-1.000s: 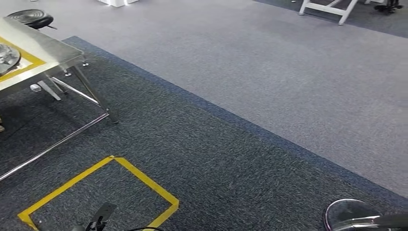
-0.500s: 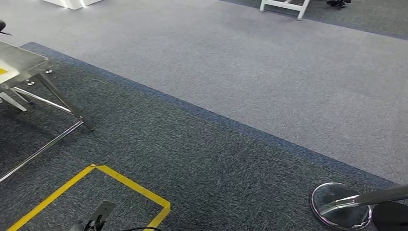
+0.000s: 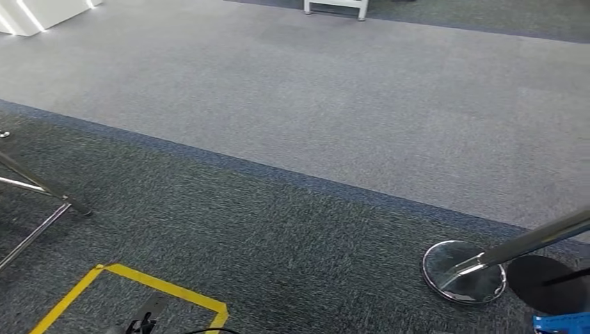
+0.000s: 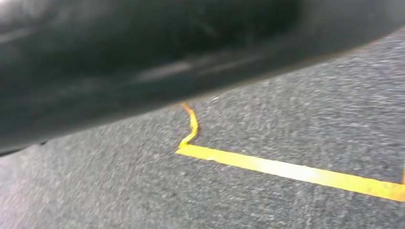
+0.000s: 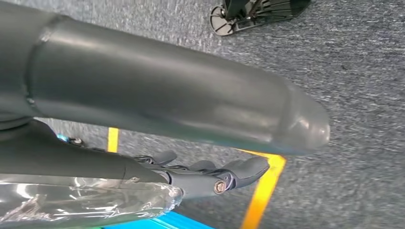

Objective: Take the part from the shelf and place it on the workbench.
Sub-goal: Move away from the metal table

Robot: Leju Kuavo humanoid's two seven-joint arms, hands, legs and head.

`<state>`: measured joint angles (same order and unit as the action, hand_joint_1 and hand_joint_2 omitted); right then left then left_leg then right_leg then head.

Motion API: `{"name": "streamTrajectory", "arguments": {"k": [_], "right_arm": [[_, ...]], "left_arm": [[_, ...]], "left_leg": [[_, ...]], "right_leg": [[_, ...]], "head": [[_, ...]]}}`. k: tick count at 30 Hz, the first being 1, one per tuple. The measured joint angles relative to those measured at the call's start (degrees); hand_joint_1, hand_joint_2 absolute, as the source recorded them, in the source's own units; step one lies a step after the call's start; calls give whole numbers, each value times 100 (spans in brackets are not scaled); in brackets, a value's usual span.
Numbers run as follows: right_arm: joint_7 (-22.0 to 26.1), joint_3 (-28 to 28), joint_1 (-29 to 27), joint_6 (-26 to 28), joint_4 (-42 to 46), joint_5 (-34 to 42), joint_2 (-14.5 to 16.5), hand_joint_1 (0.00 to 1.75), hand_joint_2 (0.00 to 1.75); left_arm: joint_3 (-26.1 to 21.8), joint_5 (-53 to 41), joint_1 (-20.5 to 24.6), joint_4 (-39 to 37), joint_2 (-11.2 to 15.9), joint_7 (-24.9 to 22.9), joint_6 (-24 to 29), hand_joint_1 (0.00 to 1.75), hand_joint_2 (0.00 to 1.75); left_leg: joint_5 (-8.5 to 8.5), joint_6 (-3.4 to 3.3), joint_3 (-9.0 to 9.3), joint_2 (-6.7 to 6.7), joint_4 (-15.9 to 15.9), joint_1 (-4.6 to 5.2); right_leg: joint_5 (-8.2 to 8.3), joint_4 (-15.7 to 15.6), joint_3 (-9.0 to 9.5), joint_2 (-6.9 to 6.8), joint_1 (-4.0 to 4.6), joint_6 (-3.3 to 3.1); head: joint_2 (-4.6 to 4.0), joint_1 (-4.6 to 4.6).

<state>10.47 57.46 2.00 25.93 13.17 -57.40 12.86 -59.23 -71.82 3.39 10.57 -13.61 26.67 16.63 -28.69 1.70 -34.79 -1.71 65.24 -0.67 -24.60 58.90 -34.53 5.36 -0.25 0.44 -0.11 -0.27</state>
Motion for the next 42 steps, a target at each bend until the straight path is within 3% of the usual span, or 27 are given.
{"name": "streamTrajectory", "arguments": {"k": [2, 3, 5, 7, 9, 11, 12, 13, 14, 16, 18, 20, 22, 24, 26, 27, 28, 30, 32, 34, 35, 36, 38, 40, 42], "right_arm": [[-2, -1, 13, -11, -3, 0, 0, 0, 0], [-8, -1, 13, -15, -4, -1, 0, 0, 0], [-38, -1, -4, -29, -7, -4, 0, 0, 0], [-69, -1, -17, -45, -9, -30, 1, 0, 0], [-93, -2, 18, -66, -10, -74, 1, 0, 0], [-119, -6, 49, -84, -11, -99, 1, 0, 0], [-131, -9, 47, -90, -13, -102, 1, 0, 0], [-140, -11, 38, -95, -15, -103, 1, 0, 0], [-146, -14, 30, -97, -17, -103, 1, 0, 0], [-151, -25, 37, -103, -19, -105, 5, 0, 0], [-152, -43, 61, -113, -20, -130, 11, 0, 0], [-155, -54, 67, -121, -22, -172, 14, 0, 0], [-162, -64, 58, -129, -23, -194, 15, 0, 0], [-169, -82, 67, -137, -23, -197, 16, 0, 0], [-171, -97, 82, -145, -24, -197, 16, 0, 0], [-172, -99, 79, -148, -25, -197, 16, 0, 0], [-174, -101, 73, -151, -25, -197, 16, 0, 0], [-172, -101, 65, -144, -25, -201, 17, 0, 0], [-134, -103, 74, -85, -25, -207, 18, 0, 0], [-82, -104, 71, 0, -25, -227, 19, 0, 0], [-67, -105, 57, 27, -25, -244, 18, 0, 0], [-60, -105, 34, 40, -25, -263, 18, 0, 0], [-56, -105, 12, 55, -25, -289, 18, 0, 0], [-54, -105, 35, 63, -25, -294, 19, 0, 0], [-52, -107, 48, 65, -25, -293, 19, 0, 0]], "left_arm": [[2, 1, 7, -1, -1, 0, -3, 0, 0], [2, 1, 10, -1, -2, 0, -6, 0, 0], [0, 1, 19, -1, -3, 1, -10, 0, 0], [-5, 16, 26, 0, 1, 8, -8, 0, 0], [-9, 38, 15, 1, 5, 16, -8, 0, 0], [-13, 49, -2, 1, 13, 17, -10, 0, 0], [-15, 51, -2, 1, 18, 17, -11, 0, 0], [-17, 52, 1, 1, 22, 17, -13, 0, 0], [-20, 53, 5, 1, 24, 17, -14, 0, 0], [-24, 55, 8, 1, 25, 17, -16, 0, 0], [-26, 59, 14, 1, 28, 19, -17, 0, 0], [-28, 62, 27, 1, 26, 20, -17, 0, 0], [-32, 63, 43, 1, 19, 20, -17, 0, 0], [-33, 63, 45, 0, 16, 19, -17, 0, 0], [-33, 63, 30, -1, 11, 17, -17, 0, 0], [-34, 63, 23, -1, 9, 16, -17, 0, 0], [-34, 63, 20, 0, 8, 16, -17, 0, 0], [-36, 66, 22, 1, 9, 15, -17, 0, 0], [-37, 79, 25, 0, 8, 15, -17, 0, 0], [-37, 91, 29, -1, 3, 14, -15, 0, 0], [-38, 92, 33, -2, -2, 13, -14, 0, 0], [-41, 94, 37, -2, -4, 11, -13, 0, 0], [-46, 96, 40, -2, -4, 11, -11, 0, 0], [-51, 96, 23, -2, -1, 11, -11, 0, 0], [-61, 96, 8, -2, 1, 11, -11, 0, 0]], "left_leg": [[218, -8, 248, -273, -623, -34], [218, -18, 284, -350, -733, -37], [223, -72, 295, -251, -769, -27], [241, -153, 309, -113, -794, -30], [234, -210, 322, 56, -805, -12], [220, -229, 332, 238, -803, 13], [213, -230, 339, 315, -803, 18], [203, -224, 353, 384, -802, 20], [187, -211, 375, 451, -802, 20], [142, -160, 429, 565, -798, 40], [114, -99, 468, 652, -798, 65], [112, -41, 491, 737, -819, 58], [16, 21, 464, 635, -727, 33], [-288, 59, 224, 374, -198, 18], [-604, 65, -178, 237, 588, 19], [-638, 63, -319, 218, 820, 19], [-554, 56, -368, 204, 846, 18], [-129, 37, -168, 111, 294, 10], [203, 18, 126, -154, -436, -12], [255, -17, 237, -295, -742, -17], [251, -51, 248, -245, -767, -16], [265, -90, 253, -188, -782, -14], [282, -182, 269, -58, -811, -14], [270, -240, 279, 96, -818, 10], [254, -254, 287, 265, -817, 31]], "right_leg": [[15, 20, -40, 143, 0, 55], [28, 16, -67, 203, -5, 92], [57, -11, -126, 297, -27, 172], [-43, 140, -231, 77, -15, 228], [-398, 773, -529, -313, 3, 263], [-730, 1520, -887, -471, -8, 291], [-754, 1673, -950, -490, -14, 298], [-661, 1578, -883, -507, -20, 300], [-488, 1264, -696, -550, -23, 297], [-177, 442, -212, -774, -12, 271], [-83, 69, 7, -888, 14, 206], [-66, 56, -10, -771, 35, 126], [-41, 23, -14, -653, 23, 56], [-21, 0, -7, -529, -2, 0], [-20, 0, -11, -385, -3, -25], [-22, 0, -9, -306, -1, -29], [-21, 1, -5, -223, -1, -28], [-14, 2, 5, -63, -10, -14], [-7, 23, -19, 83, -8, 32], [10, 22, -64, 207, -12, 107], [23, 5, -97, 266, -22, 148], [28, 3, -120, 248, -30, 182], [-117, 238, -263, -28, -19, 229], [-478, 924, -588, -376, -8, 256], [-732, 1586, -900, -474, -16, 281]], "head": [[0, 4], [0, 3], [0, 3], [0, 31], [0, 63], [0, 69], [0, 69], [0, 69], [0, 70], [0, 70], [0, 63], [0, 60], [0, 50], [0, 25], [0, 9], [0, 6], [0, 6], [0, 5], [0, 4], [0, 4], [0, 5], [0, 5], [0, 33], [0, 58], [0, 55]]}}
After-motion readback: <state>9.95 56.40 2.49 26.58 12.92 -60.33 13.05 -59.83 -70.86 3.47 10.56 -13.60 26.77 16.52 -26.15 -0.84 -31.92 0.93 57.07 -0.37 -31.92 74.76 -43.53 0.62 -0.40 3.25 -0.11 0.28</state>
